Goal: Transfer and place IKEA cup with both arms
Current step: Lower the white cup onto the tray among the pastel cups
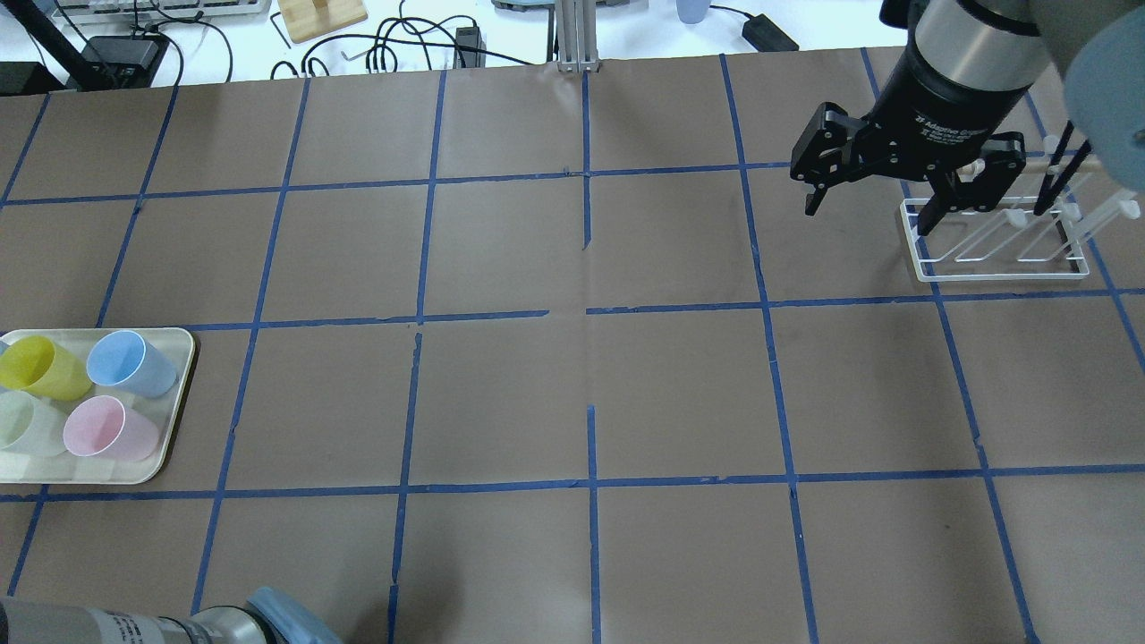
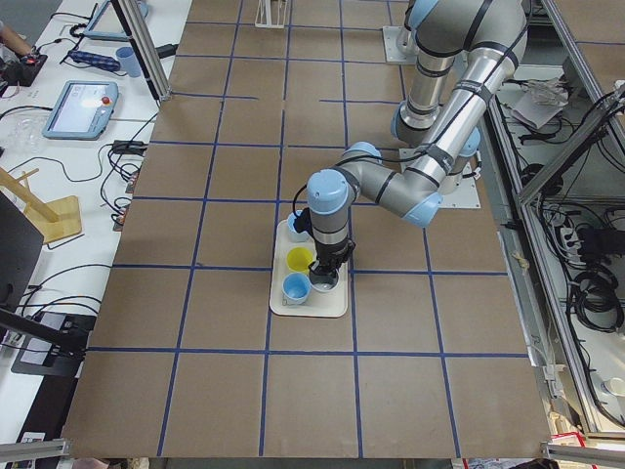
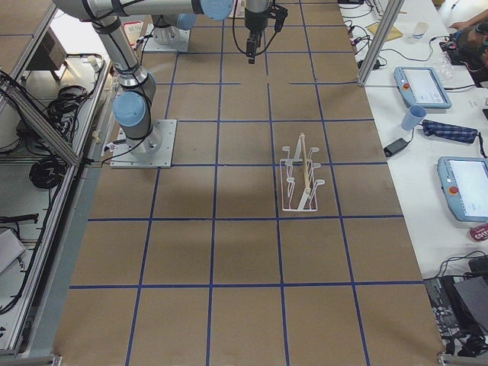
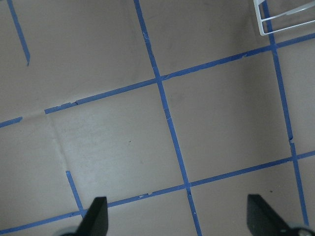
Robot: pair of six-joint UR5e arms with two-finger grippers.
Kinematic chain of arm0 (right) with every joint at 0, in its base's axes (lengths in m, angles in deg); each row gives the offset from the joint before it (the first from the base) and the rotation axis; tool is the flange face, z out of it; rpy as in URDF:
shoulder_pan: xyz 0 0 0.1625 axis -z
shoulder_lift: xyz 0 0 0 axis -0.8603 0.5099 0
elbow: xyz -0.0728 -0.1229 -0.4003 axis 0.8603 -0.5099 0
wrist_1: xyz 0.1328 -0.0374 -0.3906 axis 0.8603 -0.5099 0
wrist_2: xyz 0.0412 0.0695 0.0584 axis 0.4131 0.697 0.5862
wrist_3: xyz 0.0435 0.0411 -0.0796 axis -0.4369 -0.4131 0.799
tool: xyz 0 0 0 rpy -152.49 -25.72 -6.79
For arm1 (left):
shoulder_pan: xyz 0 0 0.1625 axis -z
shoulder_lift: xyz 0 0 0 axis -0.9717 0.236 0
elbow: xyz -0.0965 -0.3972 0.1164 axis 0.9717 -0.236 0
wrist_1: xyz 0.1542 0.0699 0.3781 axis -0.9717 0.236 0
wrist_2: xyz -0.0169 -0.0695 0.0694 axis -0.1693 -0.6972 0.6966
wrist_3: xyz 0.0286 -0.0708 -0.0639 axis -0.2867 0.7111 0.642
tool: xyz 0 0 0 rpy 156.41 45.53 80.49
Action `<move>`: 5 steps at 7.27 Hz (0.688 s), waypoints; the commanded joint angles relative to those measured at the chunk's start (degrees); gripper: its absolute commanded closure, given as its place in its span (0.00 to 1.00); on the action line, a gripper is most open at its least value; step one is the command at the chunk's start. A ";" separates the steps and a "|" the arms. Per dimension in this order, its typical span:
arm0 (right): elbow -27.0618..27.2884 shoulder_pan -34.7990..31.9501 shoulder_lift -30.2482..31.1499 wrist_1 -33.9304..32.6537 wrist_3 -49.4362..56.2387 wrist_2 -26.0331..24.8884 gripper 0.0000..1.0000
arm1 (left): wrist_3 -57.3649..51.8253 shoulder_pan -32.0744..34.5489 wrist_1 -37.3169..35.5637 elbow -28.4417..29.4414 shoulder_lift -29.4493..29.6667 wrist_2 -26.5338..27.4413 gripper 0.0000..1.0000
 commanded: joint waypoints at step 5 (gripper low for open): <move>-0.10 0.07 0.91 -0.04 0.22 -3.05 0.00 | -7.84 -2.44 -14.53 -7.62 4.90 -0.95 1.00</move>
